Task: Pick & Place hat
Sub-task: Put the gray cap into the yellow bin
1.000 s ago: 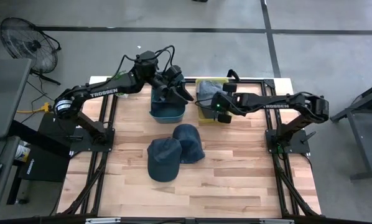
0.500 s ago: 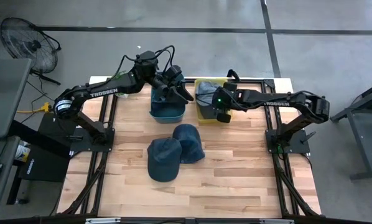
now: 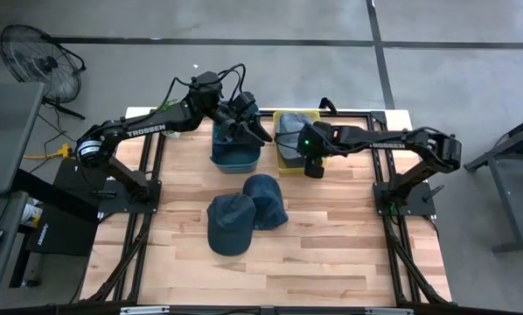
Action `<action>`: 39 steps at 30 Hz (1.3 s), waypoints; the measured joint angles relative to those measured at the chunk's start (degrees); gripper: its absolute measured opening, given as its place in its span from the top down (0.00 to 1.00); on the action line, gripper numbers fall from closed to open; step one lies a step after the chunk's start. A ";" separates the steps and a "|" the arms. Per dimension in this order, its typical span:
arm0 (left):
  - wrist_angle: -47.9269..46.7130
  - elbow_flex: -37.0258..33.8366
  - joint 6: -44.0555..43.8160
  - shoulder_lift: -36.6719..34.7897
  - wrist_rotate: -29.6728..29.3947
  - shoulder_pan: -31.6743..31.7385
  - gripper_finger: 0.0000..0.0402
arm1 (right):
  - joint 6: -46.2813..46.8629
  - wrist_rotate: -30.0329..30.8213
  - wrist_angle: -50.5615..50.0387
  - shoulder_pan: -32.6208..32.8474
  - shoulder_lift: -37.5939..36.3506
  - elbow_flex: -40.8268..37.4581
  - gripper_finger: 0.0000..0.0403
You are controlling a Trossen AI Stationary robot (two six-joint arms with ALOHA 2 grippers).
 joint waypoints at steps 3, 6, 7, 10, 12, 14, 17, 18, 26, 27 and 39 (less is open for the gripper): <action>0.00 -0.01 0.00 0.00 0.03 0.00 0.42 | 0.04 -2.52 -3.59 0.00 0.00 1.79 0.51; 0.00 0.01 0.00 0.01 0.13 0.00 0.42 | 1.02 -5.24 -5.99 0.00 0.00 3.32 0.51; 0.00 0.01 0.00 0.02 0.30 0.00 0.42 | 1.41 -5.85 -6.97 0.00 0.00 3.91 0.51; 0.00 -0.01 0.00 0.02 0.82 0.00 0.42 | 3.05 -7.28 -8.72 0.00 -0.02 5.89 0.53; 0.00 0.01 0.00 0.02 0.89 0.00 0.42 | 4.78 -7.16 -9.71 -0.02 -0.04 7.29 0.54; -0.02 -0.01 0.00 0.02 0.93 0.00 0.42 | 7.33 -7.20 -11.02 -0.04 -0.07 8.74 0.55; 0.00 0.00 0.02 0.02 1.05 0.00 0.42 | 14.69 -7.26 -11.58 -0.30 -0.09 10.45 0.59; 0.00 0.01 0.02 0.02 1.06 0.02 0.42 | 17.54 -7.93 -11.57 -0.53 -0.11 10.73 0.61; -0.13 0.01 2.12 0.02 0.25 0.02 0.42 | 37.18 -12.68 -10.24 -1.60 -0.13 9.87 0.92; -0.18 -0.01 2.38 0.02 0.30 0.02 0.42 | 38.40 -12.78 -10.34 -1.60 -0.11 9.82 0.96; -1.10 -0.01 3.48 0.02 0.46 0.02 0.42 | 47.05 -14.27 -8.98 -1.20 0.60 9.83 0.99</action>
